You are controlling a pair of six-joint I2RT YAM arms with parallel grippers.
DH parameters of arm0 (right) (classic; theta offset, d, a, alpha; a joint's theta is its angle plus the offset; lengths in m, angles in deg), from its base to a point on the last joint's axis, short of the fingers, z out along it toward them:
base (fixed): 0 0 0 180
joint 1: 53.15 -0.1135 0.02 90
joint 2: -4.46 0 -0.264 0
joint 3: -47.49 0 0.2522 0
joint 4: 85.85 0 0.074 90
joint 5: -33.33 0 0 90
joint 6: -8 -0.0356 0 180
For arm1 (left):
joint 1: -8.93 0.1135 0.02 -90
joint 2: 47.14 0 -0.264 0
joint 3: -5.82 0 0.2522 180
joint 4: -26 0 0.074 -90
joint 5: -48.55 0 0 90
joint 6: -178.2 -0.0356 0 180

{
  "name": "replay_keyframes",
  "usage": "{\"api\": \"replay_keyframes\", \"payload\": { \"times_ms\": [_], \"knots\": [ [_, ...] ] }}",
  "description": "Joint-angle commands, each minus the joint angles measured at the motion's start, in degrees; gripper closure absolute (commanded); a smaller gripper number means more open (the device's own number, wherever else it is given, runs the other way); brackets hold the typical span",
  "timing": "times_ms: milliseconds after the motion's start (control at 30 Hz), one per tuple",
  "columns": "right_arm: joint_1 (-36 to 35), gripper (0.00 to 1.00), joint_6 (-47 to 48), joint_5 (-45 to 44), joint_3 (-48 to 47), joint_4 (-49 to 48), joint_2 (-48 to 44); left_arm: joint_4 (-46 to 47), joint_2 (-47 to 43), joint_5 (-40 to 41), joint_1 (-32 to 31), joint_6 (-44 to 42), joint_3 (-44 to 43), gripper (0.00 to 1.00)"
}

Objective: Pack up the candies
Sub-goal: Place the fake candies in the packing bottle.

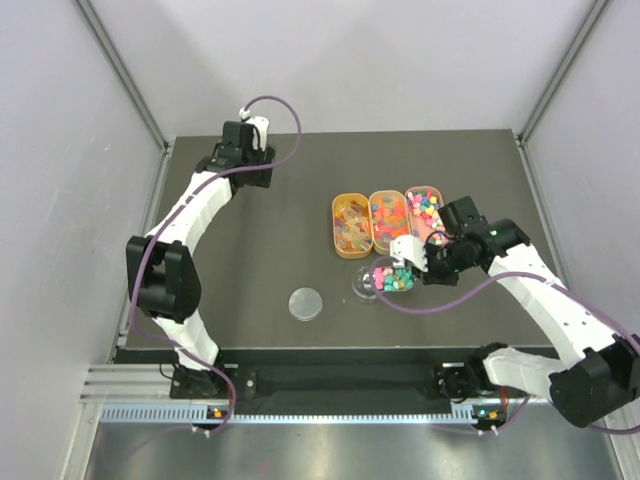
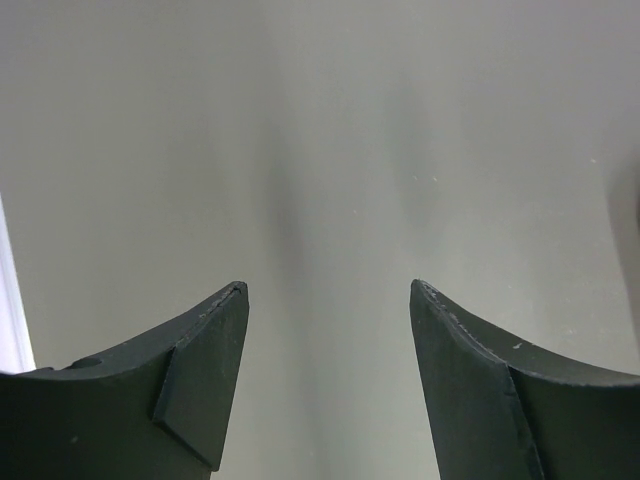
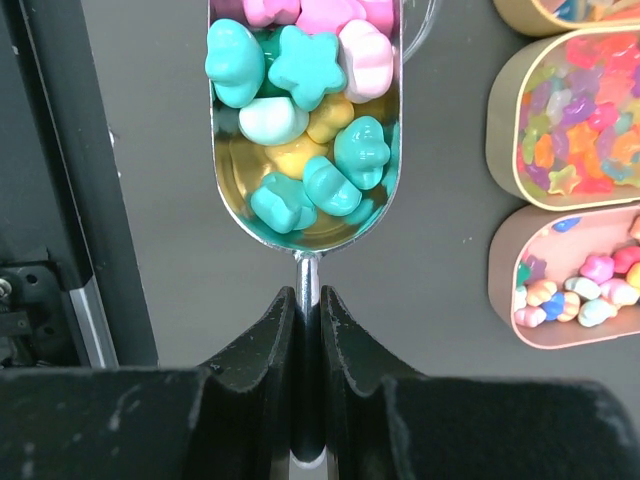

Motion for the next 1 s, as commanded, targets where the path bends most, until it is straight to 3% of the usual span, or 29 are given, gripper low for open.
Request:
{"api": "replay_keyframes", "payload": {
  "times_ms": [0,600,967],
  "knots": [
    [-1.10,1.00,0.85,-3.01,-0.24,-0.36,2.19,1.45,-4.95,-1.35,-0.06,1.59,1.01,0.30],
    [-6.46,1.00,-6.97,-15.59,-9.37,3.33,11.95,4.17,-6.35,-3.64,0.03,5.90,7.16,0.30],
    [-9.01,1.00,-4.34,-20.69,-14.21,9.13,15.20,4.53,-5.91,-2.15,0.12,6.43,8.04,0.31]
  ]
}}
